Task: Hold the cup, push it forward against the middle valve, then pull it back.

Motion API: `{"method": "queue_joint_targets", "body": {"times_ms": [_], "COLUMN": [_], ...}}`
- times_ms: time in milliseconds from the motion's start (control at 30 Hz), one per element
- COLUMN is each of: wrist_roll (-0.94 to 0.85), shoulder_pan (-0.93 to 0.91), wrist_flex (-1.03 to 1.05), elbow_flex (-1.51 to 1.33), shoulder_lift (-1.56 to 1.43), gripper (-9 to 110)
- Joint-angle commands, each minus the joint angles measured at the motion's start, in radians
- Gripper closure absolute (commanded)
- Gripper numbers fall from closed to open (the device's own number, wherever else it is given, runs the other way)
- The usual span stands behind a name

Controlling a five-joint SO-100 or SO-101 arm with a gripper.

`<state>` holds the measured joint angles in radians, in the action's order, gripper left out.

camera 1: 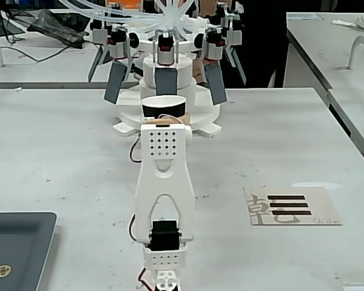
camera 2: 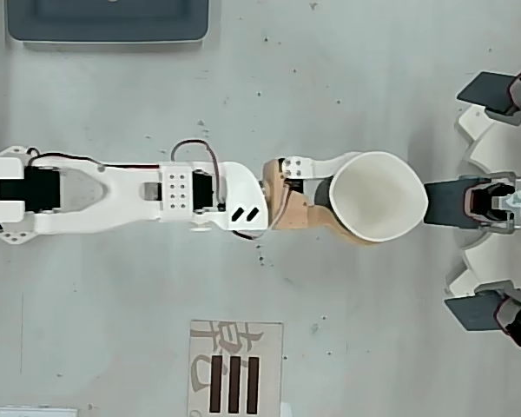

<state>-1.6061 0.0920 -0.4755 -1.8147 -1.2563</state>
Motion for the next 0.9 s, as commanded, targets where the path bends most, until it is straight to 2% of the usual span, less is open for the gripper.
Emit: {"method": "queue_joint_targets", "body": {"times_ms": [0,433,633,867], "wrist_roll": [0.011,0.020,0.021,0.014], "shoulder_pan": [-0.002,0.000,0.002,0.002], "wrist_flex": [0.031,0.245,0.227,0.089], "elbow_flex": [0.186,0.864,0.798,0.325], "shoulder_lift": [0.063,0.548,0.503,0.150], "gripper": [98,98,98,98]}}
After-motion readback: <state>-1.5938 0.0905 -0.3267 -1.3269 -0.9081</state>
